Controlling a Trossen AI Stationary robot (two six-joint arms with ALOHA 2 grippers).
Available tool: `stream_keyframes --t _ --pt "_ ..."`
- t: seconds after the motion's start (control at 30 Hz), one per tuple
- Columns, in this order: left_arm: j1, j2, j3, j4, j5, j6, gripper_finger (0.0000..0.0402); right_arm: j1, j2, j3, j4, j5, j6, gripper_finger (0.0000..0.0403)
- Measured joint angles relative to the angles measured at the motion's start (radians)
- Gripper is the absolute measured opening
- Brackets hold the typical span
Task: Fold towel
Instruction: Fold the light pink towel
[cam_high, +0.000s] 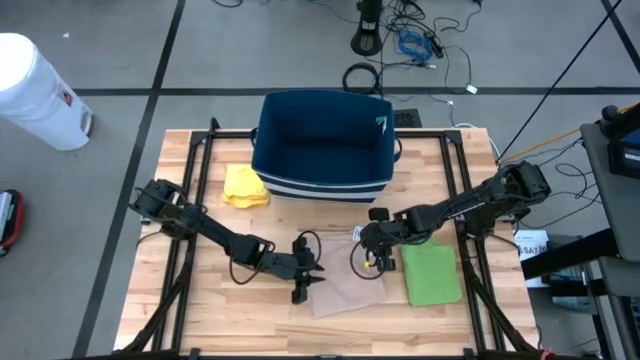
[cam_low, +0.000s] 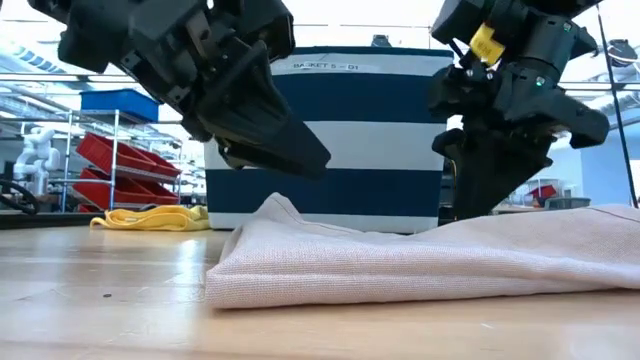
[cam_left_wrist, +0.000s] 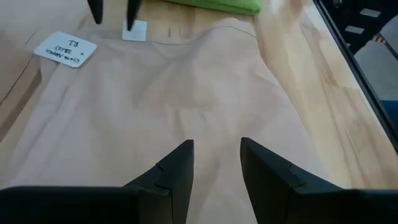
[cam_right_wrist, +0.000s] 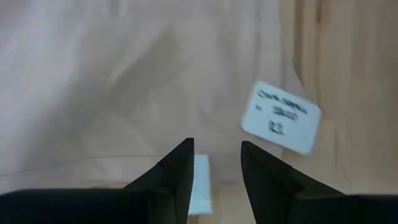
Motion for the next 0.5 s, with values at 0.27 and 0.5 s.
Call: stream_keyframes --t 0.27,0.5 --pt "0.022 0.059 0.001 0.025 0.022 -0.001 0.0137 -0.027 0.022 -0.003 0.035 -0.048 -0.04 0.0119" --pt "0.023 0.098 0.001 0.053 0.053 -0.007 0.0137 -0.059 0.063 -0.041 0.067 -0.07 -0.05 0.0118"
